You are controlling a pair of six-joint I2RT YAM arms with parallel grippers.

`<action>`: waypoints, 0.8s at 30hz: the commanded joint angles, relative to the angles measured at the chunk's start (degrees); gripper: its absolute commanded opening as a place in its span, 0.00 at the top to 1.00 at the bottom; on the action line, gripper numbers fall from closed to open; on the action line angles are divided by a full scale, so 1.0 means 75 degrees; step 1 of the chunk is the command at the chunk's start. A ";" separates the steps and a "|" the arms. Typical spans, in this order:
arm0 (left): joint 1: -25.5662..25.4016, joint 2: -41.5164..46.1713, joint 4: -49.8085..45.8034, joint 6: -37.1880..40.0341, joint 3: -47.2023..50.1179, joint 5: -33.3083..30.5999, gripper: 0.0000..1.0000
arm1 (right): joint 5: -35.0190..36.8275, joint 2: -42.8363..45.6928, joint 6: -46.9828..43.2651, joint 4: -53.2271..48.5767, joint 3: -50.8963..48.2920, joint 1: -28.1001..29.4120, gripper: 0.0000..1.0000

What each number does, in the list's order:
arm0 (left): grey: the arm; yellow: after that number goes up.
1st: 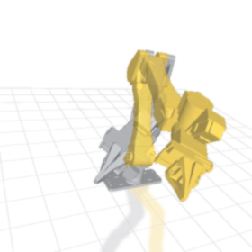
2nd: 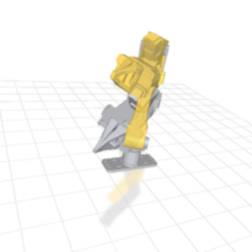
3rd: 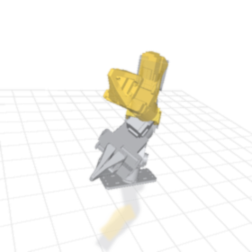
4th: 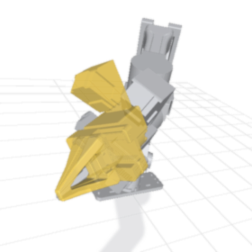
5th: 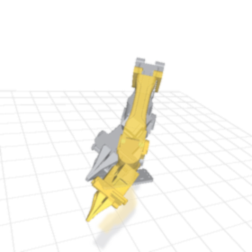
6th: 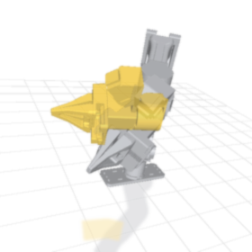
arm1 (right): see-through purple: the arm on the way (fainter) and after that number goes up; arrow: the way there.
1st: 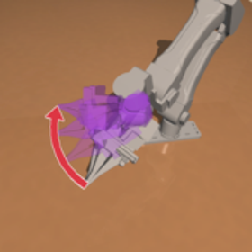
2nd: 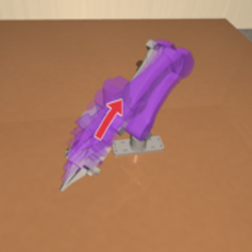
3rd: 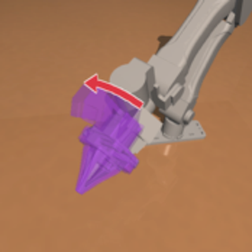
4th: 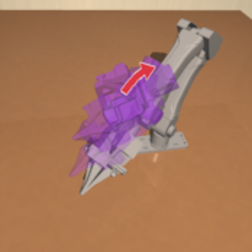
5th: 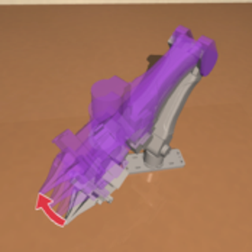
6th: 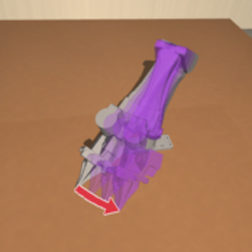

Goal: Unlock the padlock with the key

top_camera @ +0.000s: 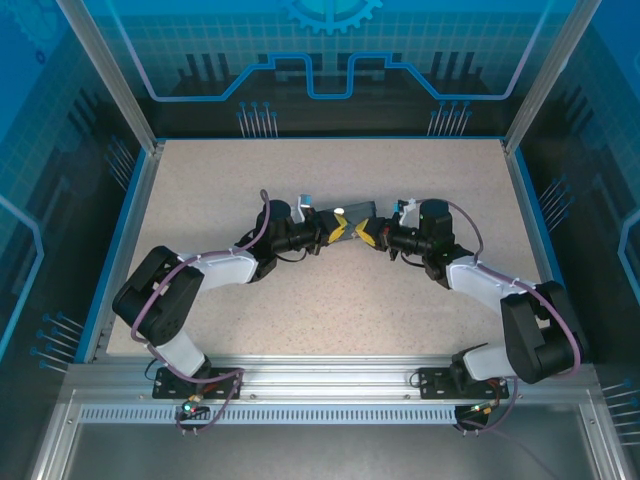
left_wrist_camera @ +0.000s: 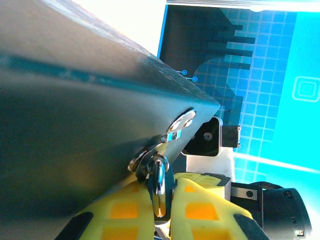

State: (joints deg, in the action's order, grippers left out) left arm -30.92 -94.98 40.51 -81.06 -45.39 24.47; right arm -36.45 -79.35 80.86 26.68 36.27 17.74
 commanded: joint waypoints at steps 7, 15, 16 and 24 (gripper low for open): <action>-0.0058 0.0110 0.0573 0.0076 -0.0284 0.0148 1.00 | 0.0101 0.0413 -0.0168 -0.0259 -0.0156 0.0061 1.00; -0.0058 0.0110 0.0617 0.0065 -0.0208 0.0136 1.00 | 0.0127 0.0489 -0.0178 -0.0342 -0.0219 0.0023 1.00; -0.0055 0.0110 0.0629 0.0059 -0.0214 0.0134 1.00 | 0.0137 0.0476 -0.0179 -0.0343 -0.0213 0.0025 1.00; -0.0060 0.0101 0.0697 0.0037 -0.0198 0.0160 1.00 | 0.0162 0.0219 -0.0135 -0.0194 -0.0174 0.0058 1.00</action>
State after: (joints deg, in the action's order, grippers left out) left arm -30.92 -94.98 40.58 -81.08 -45.39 24.47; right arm -35.99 -76.86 80.58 24.51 35.22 17.72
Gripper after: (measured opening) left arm 0.103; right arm 0.051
